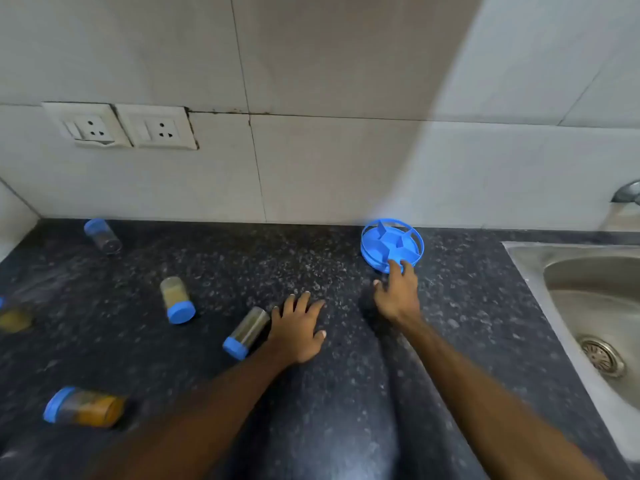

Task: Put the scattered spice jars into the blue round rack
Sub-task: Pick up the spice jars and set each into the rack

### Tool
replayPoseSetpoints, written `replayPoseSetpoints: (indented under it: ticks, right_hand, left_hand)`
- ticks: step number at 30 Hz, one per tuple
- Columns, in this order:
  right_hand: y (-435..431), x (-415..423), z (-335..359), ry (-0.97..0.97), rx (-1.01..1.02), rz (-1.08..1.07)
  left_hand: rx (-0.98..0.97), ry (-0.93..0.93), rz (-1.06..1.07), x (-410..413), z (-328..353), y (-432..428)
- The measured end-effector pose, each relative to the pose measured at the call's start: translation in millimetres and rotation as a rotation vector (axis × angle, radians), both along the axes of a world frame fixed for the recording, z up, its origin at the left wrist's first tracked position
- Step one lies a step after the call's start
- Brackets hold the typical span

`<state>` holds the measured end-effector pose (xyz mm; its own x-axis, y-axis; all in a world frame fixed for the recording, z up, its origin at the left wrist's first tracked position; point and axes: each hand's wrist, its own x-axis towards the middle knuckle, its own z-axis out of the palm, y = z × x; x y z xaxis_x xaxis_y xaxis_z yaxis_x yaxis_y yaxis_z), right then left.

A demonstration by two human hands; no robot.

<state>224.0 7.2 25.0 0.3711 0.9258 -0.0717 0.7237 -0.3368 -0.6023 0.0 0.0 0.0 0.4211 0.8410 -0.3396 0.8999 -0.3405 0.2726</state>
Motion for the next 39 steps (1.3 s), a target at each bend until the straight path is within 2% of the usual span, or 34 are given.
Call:
replayPoseSetpoints:
  ticks: [3, 6, 11, 15, 17, 19, 20, 22, 24, 26, 30, 32, 34, 36, 39]
  right_hand:
    - [24, 19, 5, -0.174, -0.152, 0.07]
    - [23, 28, 2, -0.229, -0.29, 0.131]
    - [-34, 4, 10, -0.378, -0.062, 0.127]
    - [-69, -2, 3, -0.297, 0.184, -0.033]
    - [-68, 1, 3, -0.216, 0.146, -0.155]
    - [-61, 2, 3, -0.129, 0.03, -0.191]
    - [-58, 1, 3, -0.082, -0.015, -0.186]
    - [-55, -7, 0, -0.04, -0.061, -0.168]
    - [-56, -21, -1, -0.025, -0.085, -0.165]
    - [-57, -41, -1, -0.003, -0.113, -0.14]
    - [-54, -73, 0, 0.093, -0.127, -0.054]
    - [-50, -81, -1, 0.139, -0.127, 0.024]
    - [-47, -88, -3, 0.177, -0.132, 0.097]
    - [-46, -94, -4, 0.196, -0.129, 0.15]
    - [-43, -100, -7, 0.214, -0.123, 0.18]
  left_hand:
    - [0.049, 0.008, 0.004, 0, -2, 6]
    - [0.066, 0.0, 0.015, -1, -7, 3]
    - [0.107, 0.008, 0.07, 2, -7, -16]
    - [0.205, 0.066, 0.042, -8, -1, -29]
    - [0.302, 0.097, 0.08, -20, 3, -32]
    - [0.393, 0.11, 0.211, -34, 8, -33]
    - [0.406, 0.11, 0.31, -42, 10, -34]
    - [0.309, 0.103, 0.504, -59, 17, -36]
    - [0.166, 0.054, 0.646, -75, 23, -37]
    - [0.103, -0.043, 0.702, -91, 28, -38]
    - [0.224, -0.419, 0.821, -103, 38, -45]
    - [0.312, -0.602, 0.758, -103, 43, -43]
    - [0.363, -0.704, 0.616, -101, 48, -40]
    - [0.384, -0.707, 0.466, -95, 53, -35]
    - [0.297, -0.583, 0.337, -84, 60, -28]
